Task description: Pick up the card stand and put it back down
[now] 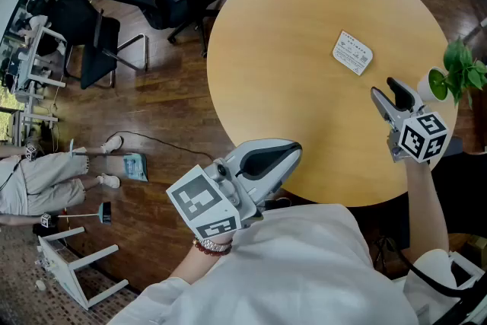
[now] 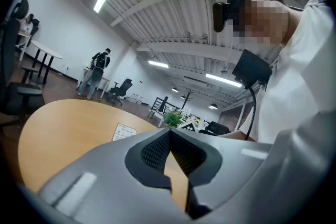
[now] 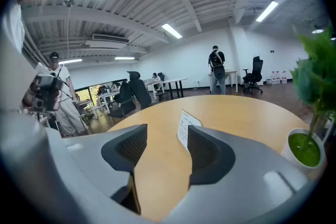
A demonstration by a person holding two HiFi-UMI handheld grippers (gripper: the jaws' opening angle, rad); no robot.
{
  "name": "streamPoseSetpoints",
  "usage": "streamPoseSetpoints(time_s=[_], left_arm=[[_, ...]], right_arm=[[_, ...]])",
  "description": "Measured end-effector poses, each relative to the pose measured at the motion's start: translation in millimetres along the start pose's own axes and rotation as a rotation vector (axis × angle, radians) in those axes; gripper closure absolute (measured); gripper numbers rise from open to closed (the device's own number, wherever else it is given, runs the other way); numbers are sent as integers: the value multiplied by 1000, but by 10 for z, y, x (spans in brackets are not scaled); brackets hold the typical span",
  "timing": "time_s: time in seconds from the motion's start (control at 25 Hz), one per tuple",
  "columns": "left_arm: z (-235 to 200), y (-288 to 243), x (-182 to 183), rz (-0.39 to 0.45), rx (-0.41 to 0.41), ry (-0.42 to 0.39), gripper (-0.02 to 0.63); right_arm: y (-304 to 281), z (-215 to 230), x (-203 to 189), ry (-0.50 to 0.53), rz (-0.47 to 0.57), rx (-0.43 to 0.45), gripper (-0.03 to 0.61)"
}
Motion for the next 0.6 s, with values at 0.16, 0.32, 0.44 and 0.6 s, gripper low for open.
streamPoseSetpoints(time_s=[0.16,0.32,0.44,0.6], left_arm=[[-194,-51,-51,-49,28,2,627],[-379,-19,-27,-60,114,24,628],[-519,-84,-21,-50,153,45,628],[-603,-177,-111,-58,160,81,627]], right_arm=[[-409,498,-138,-36,-36,-46,342],[-765,786,-241,-44,-81,-43,330],[-1020,935,-273,-37,-90,-18,338],[-1156,962,-340,6,-72,35,411]])
Point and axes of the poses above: the fingertips, and each gripper's own axes: y backward along the fingers, z to its right, x out of its top, the point moved 8 cm from there along y, backward along the fingers, and after that the axes turned 10 degrees about z, right-handed, at the moved point
